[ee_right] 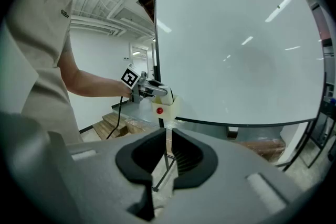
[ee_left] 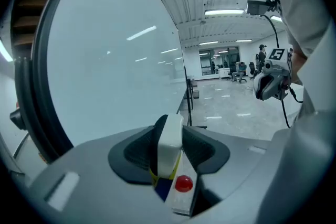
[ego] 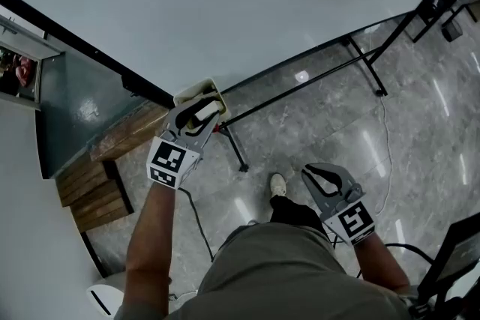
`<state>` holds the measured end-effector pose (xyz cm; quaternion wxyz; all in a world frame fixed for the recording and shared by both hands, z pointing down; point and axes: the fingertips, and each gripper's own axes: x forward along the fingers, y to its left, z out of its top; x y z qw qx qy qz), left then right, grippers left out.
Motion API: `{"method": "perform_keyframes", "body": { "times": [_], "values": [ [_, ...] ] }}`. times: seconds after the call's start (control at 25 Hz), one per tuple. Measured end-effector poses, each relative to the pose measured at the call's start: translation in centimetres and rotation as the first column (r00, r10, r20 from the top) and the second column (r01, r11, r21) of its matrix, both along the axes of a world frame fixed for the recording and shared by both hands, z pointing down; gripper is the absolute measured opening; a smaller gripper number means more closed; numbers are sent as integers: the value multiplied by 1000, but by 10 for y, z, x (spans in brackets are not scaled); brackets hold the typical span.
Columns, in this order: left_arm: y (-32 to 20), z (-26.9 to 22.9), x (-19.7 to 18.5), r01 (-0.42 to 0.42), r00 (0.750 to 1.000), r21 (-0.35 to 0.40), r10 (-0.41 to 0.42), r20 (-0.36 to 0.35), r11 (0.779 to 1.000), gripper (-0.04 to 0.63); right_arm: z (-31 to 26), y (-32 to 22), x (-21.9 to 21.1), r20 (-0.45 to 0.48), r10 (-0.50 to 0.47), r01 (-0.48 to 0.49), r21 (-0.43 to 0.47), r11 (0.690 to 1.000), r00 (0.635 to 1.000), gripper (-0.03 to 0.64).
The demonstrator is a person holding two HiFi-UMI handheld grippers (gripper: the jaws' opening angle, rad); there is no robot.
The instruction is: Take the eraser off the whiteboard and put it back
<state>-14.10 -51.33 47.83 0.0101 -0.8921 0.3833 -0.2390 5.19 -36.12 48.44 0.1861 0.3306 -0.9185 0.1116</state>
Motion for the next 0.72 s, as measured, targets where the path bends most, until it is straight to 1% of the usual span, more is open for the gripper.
{"method": "perform_keyframes", "body": {
  "times": [0.08,0.2,0.32,0.48,0.6,0.72],
  "values": [
    [-1,11,3,-11,999,-11,11,38,1000,172,3,-5,-2,4,-8,8,-9,1000,1000,31],
    [-4,27,5,-12,998,-38,14,58,999,172,5,-14,-7,13,-21,22,-12,1000,1000,31],
    [-6,31,6,-11,997,-53,15,81,999,173,3,-19,-10,28,-30,31,-15,999,999,31],
    [-6,38,8,-20,990,-76,31,141,997,176,2,-20,-15,26,-44,44,-20,999,999,31],
    [-8,41,7,2,984,-81,12,175,997,182,0,-19,-19,27,-50,50,-17,999,998,31],
    [-7,46,1,44,976,-81,-25,216,996,192,-2,-16,-20,25,-50,50,-13,999,998,31]
  ]
}}
